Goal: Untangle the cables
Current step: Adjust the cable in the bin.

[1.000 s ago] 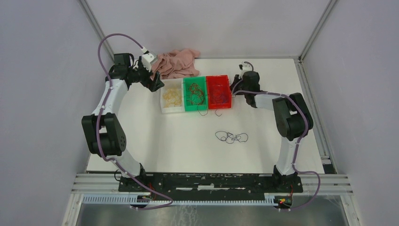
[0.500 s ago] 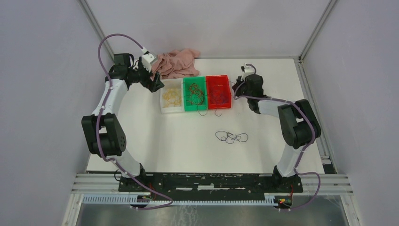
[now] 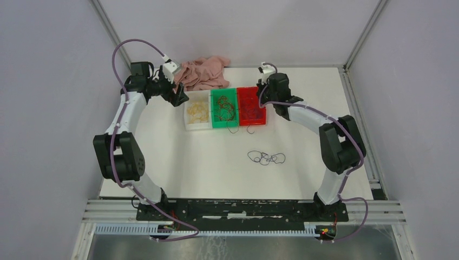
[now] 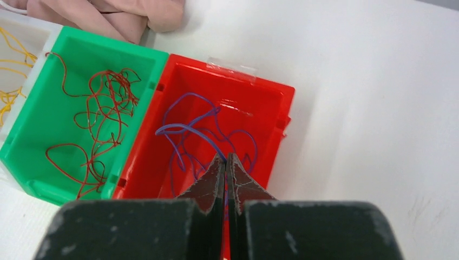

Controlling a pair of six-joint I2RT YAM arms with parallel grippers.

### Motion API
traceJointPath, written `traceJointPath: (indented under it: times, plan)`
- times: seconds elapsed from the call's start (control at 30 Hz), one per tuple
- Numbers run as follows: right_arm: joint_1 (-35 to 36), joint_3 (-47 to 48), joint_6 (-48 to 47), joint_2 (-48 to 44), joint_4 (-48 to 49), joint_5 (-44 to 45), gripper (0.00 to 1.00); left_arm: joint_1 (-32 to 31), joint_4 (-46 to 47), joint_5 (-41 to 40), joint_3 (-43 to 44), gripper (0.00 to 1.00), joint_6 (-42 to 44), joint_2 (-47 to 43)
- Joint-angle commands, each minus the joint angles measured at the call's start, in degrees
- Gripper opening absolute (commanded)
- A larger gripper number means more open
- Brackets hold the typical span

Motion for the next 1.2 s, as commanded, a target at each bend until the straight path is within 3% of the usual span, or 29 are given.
traceJointPath:
  times: [0.0,0.4,0.57,0.7,0.9,1.17]
  plan:
    - [2.72,8.02,-2.38,4.47,-9.32,3.91,0.0,0.45,0.48,1.86,0.11,0.99,0.98,-2.52]
    - [5.76,15.44,-1.87,15.18,-17.36,15.37,0.0,0.86,-0.17,2.36,0.35,0.99,1.75,-2.78]
    - [6.48,10.29,-2.43,12.99,-16.24,22.11,0.0,0.95,-0.49,2.8,0.35,0.99,1.91,-2.37]
    - [6.52,5.35,-2.72,9.79,-12.5,21.65,0.01,1.0,-0.49,3.56,0.27,0.99,1.8,-1.97]
    - [6.47,8.91,-1.72,8.67,-12.92,18.76,0.32,0.98,-0.4,3.7,0.17,0.98,0.93,-2.03]
    - [6.44,15.61,-6.13,5.84,-17.56,18.32,0.44,0.98,-2.86,4.68,1.17,0.99,1.61,-3.48]
